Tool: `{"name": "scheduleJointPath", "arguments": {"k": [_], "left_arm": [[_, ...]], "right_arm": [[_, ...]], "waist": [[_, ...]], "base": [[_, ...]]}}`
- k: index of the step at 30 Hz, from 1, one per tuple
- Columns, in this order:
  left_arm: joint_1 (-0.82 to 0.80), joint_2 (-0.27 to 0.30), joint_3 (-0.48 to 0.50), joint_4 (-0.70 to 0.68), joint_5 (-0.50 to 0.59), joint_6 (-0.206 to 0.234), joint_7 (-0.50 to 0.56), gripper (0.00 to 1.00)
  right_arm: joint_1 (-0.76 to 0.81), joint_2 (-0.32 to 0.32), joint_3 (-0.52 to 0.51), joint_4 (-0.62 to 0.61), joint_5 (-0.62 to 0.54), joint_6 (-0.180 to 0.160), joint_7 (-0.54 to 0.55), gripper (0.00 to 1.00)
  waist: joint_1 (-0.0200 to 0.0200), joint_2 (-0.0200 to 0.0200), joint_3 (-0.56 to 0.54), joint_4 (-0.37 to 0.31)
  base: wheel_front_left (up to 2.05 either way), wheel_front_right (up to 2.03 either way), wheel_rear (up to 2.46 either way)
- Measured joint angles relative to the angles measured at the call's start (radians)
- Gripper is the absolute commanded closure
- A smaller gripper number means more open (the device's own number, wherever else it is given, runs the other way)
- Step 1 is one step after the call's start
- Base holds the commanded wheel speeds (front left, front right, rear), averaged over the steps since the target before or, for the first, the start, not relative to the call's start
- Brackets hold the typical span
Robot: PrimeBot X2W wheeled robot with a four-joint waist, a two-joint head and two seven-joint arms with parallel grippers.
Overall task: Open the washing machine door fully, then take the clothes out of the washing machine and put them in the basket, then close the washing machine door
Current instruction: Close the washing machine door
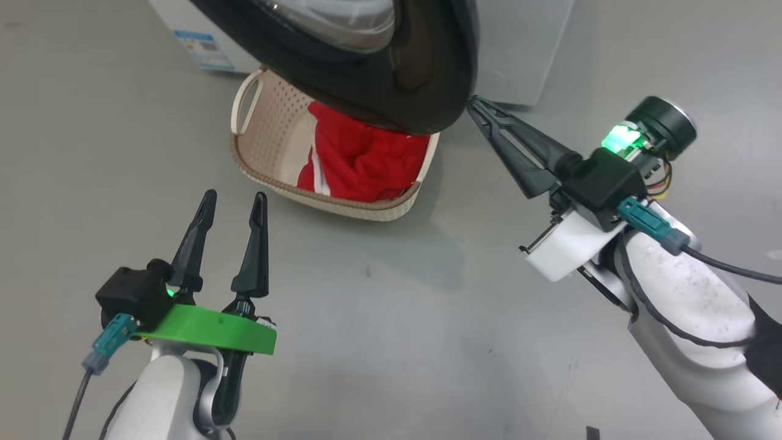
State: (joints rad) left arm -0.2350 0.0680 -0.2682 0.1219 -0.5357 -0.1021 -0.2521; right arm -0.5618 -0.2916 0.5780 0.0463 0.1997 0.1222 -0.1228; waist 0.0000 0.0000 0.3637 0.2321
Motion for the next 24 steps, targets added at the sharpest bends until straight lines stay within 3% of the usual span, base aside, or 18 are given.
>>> {"name": "scheduleJointPath", "arguments": {"k": [12, 24], "left_arm": [[-0.059, -0.023, 0.0, 0.002, 0.0, -0.008, 0.0, 0.0], [-0.112, -0.029, -0.006, 0.018, 0.009, -0.01, 0.0, 0.0]], "right_arm": [[-0.162, -0.051, 0.068, 0.067, 0.076, 0.0, 0.013, 1.0], [-0.286, -0.087, 0.093, 0.141, 0.126, 0.009, 0.01, 1.0]], "waist": [[0.0, 0.0, 0.114, 0.086], [0.0, 0.0, 0.193, 0.124]], "base": [[0.0, 0.0, 0.0], [0.0, 0.0, 0.0]]}}
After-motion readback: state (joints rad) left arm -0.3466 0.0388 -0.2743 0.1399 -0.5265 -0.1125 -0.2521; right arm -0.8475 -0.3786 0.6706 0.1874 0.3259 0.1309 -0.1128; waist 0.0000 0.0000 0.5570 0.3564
